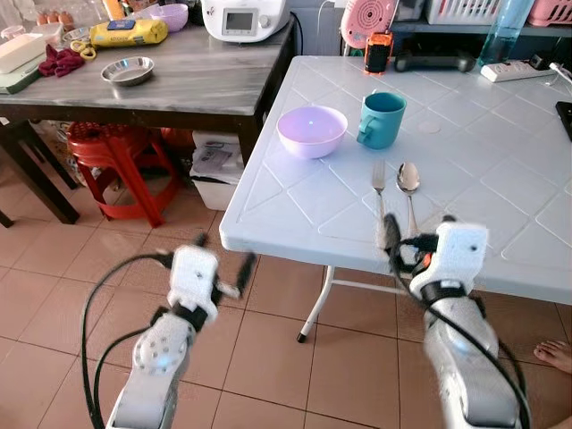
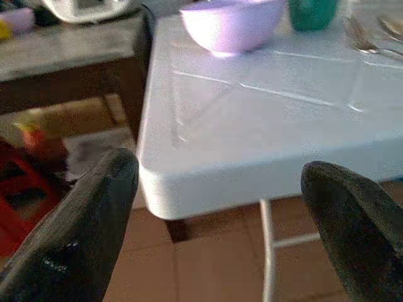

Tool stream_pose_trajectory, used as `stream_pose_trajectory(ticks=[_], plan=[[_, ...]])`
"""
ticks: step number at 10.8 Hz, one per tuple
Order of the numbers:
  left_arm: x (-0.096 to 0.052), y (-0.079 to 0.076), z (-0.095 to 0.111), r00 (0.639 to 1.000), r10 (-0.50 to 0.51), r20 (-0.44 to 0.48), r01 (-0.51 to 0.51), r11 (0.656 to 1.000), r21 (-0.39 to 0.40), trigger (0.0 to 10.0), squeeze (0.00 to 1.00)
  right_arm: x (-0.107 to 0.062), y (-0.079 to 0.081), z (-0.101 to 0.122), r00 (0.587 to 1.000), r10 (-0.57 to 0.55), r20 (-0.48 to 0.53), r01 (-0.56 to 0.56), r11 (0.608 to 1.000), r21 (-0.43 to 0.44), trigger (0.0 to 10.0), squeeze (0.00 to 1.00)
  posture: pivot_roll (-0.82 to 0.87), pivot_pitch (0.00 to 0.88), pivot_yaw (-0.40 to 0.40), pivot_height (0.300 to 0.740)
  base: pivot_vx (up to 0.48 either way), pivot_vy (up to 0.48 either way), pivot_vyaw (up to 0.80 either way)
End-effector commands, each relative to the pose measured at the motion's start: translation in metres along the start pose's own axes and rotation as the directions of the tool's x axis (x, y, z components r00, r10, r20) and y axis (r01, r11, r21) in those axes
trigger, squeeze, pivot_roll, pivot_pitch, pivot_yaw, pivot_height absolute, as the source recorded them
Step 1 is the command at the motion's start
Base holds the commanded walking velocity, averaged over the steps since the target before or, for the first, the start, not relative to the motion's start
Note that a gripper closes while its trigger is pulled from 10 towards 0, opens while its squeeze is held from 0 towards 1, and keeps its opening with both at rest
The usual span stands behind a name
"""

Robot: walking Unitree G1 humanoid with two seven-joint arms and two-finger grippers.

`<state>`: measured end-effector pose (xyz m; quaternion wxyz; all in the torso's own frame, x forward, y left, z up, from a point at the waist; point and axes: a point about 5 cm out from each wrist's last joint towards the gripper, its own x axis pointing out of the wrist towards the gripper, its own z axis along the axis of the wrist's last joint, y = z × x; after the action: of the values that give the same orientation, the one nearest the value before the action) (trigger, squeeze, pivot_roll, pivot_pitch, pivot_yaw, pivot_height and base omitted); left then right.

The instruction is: Setting the table

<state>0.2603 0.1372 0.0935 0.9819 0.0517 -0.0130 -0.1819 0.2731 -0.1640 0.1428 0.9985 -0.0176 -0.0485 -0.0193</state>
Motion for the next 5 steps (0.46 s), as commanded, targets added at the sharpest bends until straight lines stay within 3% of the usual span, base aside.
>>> stream_pose_trajectory(ticks=[1, 5], plan=[[-0.002, 0.0, 0.006, 0.999, -0.03, 0.018, 0.03, 1.0, 0.007, 10.0, 0.0, 0.003, 0.0, -0.004, 0.999, -0.005, -0.032, 0.006, 1.0, 0.022, 10.0, 0.0, -0.03, 0.142, 0.077, 0.74, 0.0, 0.0, 0.0], [-0.005, -0.007, 0.006, 0.995, -0.101, 0.018, 0.101, 0.995, 0.001, 10.0, 0.0, 0.024, 0.008, -0.001, 0.998, 0.031, -0.057, -0.026, 0.996, 0.089, 10.0, 0.0, -0.02, 0.158, 0.086, 0.74, 0.0, 0.0, 0.0]])
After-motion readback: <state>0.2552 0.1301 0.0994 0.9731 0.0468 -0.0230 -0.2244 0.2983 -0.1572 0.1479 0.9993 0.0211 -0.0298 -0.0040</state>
